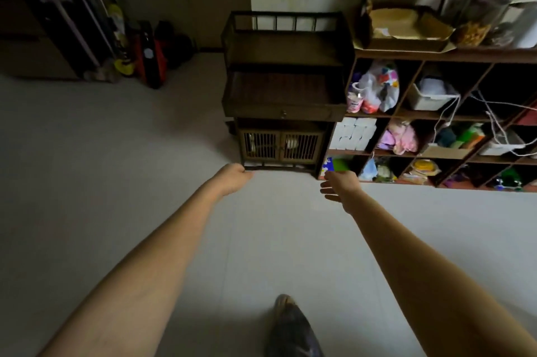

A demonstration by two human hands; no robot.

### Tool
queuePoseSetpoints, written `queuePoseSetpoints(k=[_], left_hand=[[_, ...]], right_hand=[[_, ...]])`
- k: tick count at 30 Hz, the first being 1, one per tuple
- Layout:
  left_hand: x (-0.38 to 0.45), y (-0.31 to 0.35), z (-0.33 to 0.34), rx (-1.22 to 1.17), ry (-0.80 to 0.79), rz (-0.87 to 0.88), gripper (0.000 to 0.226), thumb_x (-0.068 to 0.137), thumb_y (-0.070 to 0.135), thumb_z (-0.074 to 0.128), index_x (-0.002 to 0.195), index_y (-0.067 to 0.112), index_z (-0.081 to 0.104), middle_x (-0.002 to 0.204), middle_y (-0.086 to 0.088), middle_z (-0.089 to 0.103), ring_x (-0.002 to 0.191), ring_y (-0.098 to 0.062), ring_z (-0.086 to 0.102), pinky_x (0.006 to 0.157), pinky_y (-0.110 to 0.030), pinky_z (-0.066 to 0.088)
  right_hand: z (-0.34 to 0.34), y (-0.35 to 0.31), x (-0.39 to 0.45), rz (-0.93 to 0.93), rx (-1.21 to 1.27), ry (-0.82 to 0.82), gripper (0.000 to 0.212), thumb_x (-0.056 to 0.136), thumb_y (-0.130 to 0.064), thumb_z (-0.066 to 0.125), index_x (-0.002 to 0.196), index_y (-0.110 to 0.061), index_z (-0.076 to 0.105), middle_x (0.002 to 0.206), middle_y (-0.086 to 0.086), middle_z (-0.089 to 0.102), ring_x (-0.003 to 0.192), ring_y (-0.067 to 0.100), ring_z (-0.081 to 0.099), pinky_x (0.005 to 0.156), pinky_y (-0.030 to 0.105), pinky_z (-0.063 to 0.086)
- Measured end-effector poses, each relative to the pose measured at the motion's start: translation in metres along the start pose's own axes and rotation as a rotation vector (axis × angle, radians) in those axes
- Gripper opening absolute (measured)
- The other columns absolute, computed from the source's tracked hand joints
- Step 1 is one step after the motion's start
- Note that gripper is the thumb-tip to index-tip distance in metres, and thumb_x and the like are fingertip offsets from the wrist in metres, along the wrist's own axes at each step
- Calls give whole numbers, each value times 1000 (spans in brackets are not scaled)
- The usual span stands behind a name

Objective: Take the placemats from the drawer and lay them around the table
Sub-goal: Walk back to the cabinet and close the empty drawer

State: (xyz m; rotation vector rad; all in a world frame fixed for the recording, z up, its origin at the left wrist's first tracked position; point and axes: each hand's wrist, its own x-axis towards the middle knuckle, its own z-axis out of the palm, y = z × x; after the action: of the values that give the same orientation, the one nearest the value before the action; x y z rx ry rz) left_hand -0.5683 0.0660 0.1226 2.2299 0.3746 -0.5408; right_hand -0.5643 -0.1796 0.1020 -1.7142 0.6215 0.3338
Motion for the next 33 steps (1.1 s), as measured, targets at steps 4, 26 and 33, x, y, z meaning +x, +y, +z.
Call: queuePoseSetpoints(k=[4,26,33], left_hand=[[78,22,-15,-510,60,-223,41,98,36,50,130,11,51,125,-9,53,117,-26,52,92,-36,45],[392,87,-79,-1349,-34,-661,55,95,25,59,142,9,36,139,-21,41,126,-38,46,102,-48,46],[433,103,-59,-1250,3,-701,38,98,14,53,134,5,45,117,-19,55,94,-29,59,98,-44,51]], right_hand=[[26,-40,78,137,210,7,20,98,-12,43,109,0,54,90,15,61,71,21,60,63,28,51],[148,-174,353,424,665,176,47,96,-34,51,131,-3,48,100,15,61,93,27,64,92,39,51],[131,-174,393,528,419,149,31,95,-18,53,118,3,56,97,21,66,80,31,67,70,38,57]])
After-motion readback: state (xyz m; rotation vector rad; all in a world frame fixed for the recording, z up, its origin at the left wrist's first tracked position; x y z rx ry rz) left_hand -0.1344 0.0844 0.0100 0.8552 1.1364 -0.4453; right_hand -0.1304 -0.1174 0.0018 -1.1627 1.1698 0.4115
